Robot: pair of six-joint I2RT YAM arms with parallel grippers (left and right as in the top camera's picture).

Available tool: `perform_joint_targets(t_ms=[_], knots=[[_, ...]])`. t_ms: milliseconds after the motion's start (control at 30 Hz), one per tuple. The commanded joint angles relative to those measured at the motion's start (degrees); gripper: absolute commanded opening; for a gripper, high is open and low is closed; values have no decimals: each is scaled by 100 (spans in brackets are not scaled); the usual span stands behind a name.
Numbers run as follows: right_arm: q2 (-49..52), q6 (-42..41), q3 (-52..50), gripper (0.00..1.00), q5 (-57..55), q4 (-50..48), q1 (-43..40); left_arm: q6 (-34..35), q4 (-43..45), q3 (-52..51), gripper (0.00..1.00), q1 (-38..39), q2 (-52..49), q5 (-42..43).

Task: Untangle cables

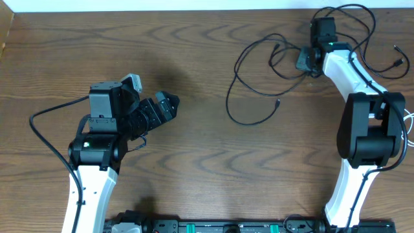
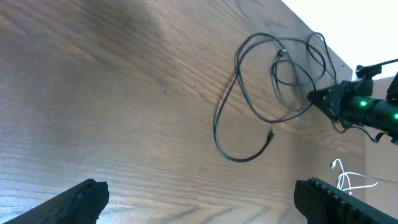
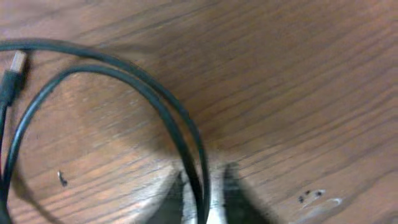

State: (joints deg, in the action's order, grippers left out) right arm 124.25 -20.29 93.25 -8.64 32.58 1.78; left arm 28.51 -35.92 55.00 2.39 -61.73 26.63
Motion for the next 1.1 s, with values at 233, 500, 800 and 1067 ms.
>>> perform_joint_targets(t_ms=[233,500,800,1067], knots=[[-883,208,361,99,258,446,177,2,-9,46,100,-24,-9,-37],[-1829,214,361,99,1534,1316,562,2,-9,46,100,-24,-9,-37],[-1504,212,-101,99,1836,1987,1646,2,-9,46,100,-24,-9,-37],[-1338,472,-927,92,1620,1585,2728,2,-9,46,100,-24,-9,-37]])
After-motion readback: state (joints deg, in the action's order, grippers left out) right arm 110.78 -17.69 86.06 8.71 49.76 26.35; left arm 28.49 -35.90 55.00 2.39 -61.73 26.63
